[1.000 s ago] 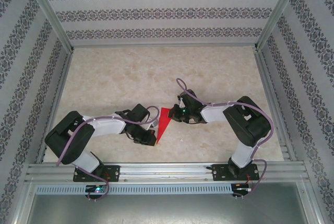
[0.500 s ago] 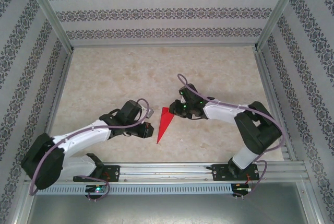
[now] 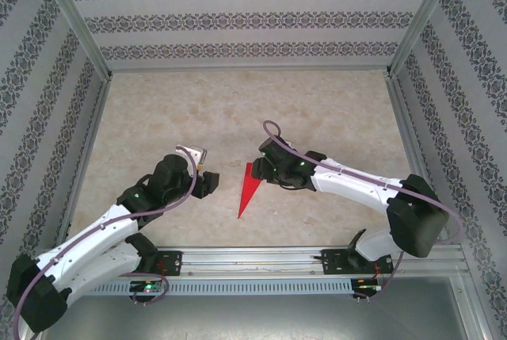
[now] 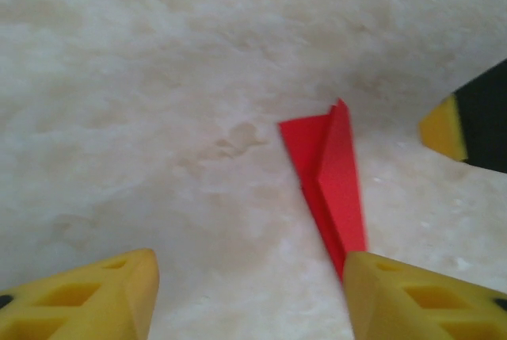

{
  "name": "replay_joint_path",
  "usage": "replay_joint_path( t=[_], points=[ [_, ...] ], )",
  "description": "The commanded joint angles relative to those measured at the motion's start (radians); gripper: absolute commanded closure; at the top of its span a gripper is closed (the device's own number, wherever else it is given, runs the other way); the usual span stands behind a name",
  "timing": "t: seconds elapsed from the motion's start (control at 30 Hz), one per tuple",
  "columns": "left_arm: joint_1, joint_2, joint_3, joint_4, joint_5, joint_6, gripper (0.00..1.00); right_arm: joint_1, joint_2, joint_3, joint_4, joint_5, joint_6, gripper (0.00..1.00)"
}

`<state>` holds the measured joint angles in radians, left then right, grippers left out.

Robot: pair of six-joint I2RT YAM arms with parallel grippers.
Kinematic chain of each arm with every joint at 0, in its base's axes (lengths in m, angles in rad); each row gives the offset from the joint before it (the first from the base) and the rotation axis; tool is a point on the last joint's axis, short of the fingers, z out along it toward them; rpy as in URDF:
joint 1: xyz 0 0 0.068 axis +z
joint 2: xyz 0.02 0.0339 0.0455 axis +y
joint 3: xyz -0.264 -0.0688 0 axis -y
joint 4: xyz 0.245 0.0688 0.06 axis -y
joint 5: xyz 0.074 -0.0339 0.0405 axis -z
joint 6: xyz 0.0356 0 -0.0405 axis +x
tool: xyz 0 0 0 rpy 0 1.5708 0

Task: Fold a paper plane with a square sheet of paper (fold left side to right side)
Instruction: Turn over the paper plane at the center of the table.

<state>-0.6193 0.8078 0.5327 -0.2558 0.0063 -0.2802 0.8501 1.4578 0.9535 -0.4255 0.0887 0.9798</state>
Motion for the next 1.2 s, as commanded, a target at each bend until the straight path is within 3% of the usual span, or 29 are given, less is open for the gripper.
replay_joint_path(
  t=[0.0,0.17,0.37,1.17],
  points=[
    [0.018,-0.038,-0.025,0.026,-0.144,0.038,0.28,0.064,0.074,0.138,-0.17,0.181,0.154,0.34],
    [0.021,-0.113,-0.063,0.036,-0.204,0.045,0.18,0.118,0.332,0.463,-0.507,0.239,0.239,0.34],
    [0.023,-0.231,-0.105,0.026,-0.293,0.045,0.1,0.138,0.545,0.7,-0.669,0.277,0.226,0.37],
    [0.026,-0.229,-0.12,0.055,-0.283,0.052,0.07,0.141,0.724,0.753,-0.642,0.218,0.224,0.5]
  ],
)
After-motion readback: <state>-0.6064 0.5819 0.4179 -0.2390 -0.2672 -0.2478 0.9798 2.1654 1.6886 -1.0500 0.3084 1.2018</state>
